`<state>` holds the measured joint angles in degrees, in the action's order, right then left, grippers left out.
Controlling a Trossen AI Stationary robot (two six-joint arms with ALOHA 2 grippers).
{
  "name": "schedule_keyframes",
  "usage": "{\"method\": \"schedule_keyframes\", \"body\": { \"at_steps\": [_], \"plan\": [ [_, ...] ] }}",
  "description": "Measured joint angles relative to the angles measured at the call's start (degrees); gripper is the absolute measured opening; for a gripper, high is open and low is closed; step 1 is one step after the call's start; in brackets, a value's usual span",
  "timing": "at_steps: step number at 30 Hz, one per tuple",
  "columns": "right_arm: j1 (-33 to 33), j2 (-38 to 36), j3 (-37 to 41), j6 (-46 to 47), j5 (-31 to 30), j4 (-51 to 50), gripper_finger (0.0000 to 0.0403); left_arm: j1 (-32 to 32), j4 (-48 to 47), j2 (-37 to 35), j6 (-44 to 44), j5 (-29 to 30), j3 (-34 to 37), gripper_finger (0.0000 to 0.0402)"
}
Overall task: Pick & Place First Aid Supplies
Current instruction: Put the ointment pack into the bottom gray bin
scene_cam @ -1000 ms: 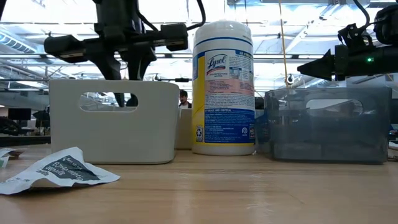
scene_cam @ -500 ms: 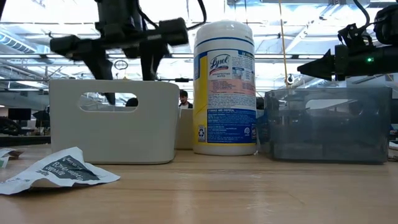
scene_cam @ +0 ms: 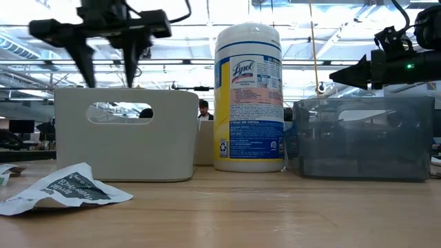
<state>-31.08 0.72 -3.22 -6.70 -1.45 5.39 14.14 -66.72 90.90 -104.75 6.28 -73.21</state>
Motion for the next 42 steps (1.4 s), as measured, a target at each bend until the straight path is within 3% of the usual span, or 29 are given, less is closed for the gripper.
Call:
{"method": "schedule_keyframes", "body": {
  "at_steps": [10, 19, 25, 33, 42],
  "plan": [
    [0.01, -0.01, 0.0, 0.0, -0.01, 0.0, 0.0263, 4.17, 0.99, -9.66, -16.71, -2.19, 12.54, 0.0268],
    [-0.01, -0.01, 0.02, 0.0, -0.01, 0.0, 0.0263, 10.8, 0.8, -13.4, -36.5, -2.45, 18.95, 0.0269],
    [0.01, 0.01, 0.0, 0.0, -0.01, 0.0, 0.0263, 11.94, -0.67, -11.98, -38.91, -7.28, 21.38, 0.0269],
    [0.01, 0.0, 0.0, 0.0, -0.01, -0.01, 0.0263, 8.44, -10.62, -9.18, -39.35, -7.8, 22.08, 0.0269],
    [0.0, 0.0, 0.0, 0.0, -0.01, -0.02, 0.0263, 3.74, -9.35, -9.14, -39.23, -7.8, 30.0, 0.0269]
  ]
}}
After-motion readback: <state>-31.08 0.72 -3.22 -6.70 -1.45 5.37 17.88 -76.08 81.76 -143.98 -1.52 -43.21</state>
